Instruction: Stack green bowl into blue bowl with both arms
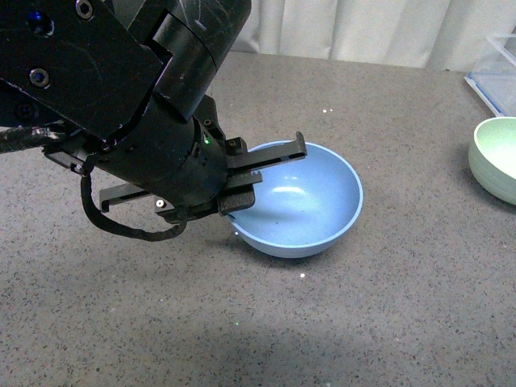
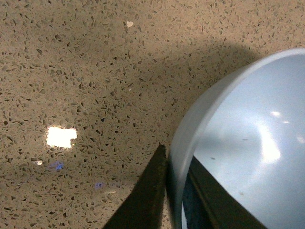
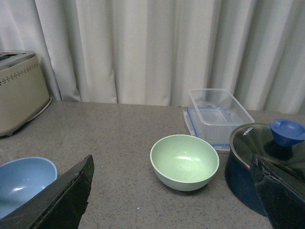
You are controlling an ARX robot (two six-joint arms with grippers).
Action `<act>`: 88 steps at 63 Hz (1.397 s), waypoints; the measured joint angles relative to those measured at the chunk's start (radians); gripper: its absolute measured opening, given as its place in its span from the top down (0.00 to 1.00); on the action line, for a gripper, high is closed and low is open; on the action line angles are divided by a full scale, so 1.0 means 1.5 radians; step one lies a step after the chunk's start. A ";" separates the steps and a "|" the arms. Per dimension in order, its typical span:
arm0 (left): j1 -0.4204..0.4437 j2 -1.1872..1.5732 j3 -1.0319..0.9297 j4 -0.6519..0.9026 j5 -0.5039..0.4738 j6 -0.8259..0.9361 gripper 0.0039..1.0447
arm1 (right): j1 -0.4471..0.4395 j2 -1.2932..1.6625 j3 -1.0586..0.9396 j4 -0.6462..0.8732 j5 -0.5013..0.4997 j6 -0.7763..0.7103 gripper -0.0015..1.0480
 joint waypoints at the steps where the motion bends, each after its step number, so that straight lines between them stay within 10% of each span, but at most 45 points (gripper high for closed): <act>1: 0.000 0.000 0.000 0.000 -0.002 0.001 0.82 | 0.000 0.000 0.000 0.000 0.000 0.000 0.09; 17: 0.032 -0.042 -0.018 0.006 0.012 -0.014 0.41 | 0.000 0.000 0.000 0.000 0.000 0.000 0.09; 29: 0.160 -0.172 -0.092 0.046 -0.040 -0.017 0.07 | 0.000 0.000 0.000 0.000 0.000 0.000 0.09; 43: 0.306 -0.371 -0.217 0.055 0.000 -0.005 0.06 | 0.000 0.000 0.000 0.000 0.000 0.000 0.09; 58: 0.340 -0.405 -0.454 0.646 0.031 0.319 0.44 | 0.000 0.001 0.000 0.000 0.000 0.000 0.09; 77: 0.344 -0.545 -0.561 0.646 0.031 0.390 0.97 | 0.000 0.001 0.000 0.000 0.000 0.000 0.09; 88: 0.344 -0.598 -0.609 0.654 0.031 0.396 0.96 | 0.000 0.000 0.000 0.000 0.000 0.000 0.09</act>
